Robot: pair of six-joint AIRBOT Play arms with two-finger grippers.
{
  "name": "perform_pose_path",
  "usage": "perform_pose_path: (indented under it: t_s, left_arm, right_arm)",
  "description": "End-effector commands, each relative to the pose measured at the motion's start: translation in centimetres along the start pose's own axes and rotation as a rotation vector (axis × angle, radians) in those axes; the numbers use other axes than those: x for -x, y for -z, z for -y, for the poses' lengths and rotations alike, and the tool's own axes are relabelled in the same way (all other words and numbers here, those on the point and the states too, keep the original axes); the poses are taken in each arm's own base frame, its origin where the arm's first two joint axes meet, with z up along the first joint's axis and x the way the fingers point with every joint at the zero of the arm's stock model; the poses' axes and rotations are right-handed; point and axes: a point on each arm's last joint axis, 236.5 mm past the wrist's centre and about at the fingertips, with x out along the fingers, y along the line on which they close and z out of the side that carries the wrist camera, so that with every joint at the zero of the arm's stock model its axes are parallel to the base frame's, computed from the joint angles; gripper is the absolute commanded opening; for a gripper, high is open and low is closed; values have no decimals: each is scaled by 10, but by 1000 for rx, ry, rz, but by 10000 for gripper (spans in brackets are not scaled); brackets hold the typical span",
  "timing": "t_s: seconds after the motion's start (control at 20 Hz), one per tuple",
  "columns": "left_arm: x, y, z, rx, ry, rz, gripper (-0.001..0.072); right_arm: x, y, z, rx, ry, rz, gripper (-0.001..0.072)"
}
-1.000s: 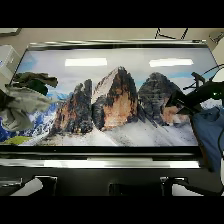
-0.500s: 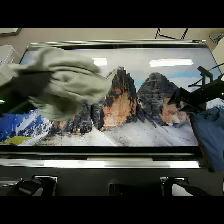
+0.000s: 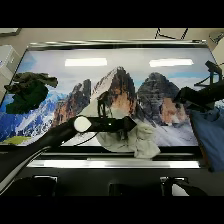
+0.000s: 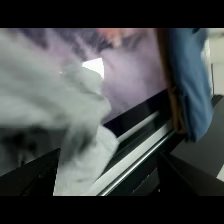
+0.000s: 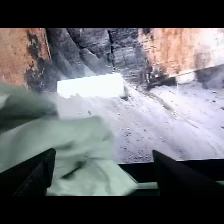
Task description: Fold the clothes and pants, and hang the long-sleeved shirts on hangers.
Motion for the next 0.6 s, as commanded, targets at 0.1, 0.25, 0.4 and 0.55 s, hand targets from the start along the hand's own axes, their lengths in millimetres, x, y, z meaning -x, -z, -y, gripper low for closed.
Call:
perform_pose_path:
  t_s: [0.1, 0.25, 0.4, 0.55]
  left_arm:
    - [65, -68, -35, -57, 13, -100, 710]
    - [170, -127, -133, 22, -214, 26, 710]
    - [232, -108, -236, 217, -393, -6, 710]
    - [229, -79, -285, 399, -379, 18, 710]
  right_arm:
    - [-14, 19, 3, -2, -7, -79, 684]
    - [-55, 86, 0, 9, -92, -315, 707]
    - [-98, 149, 25, -10, -62, -471, 709]
    - [-119, 186, 33, -54, -60, -559, 714]
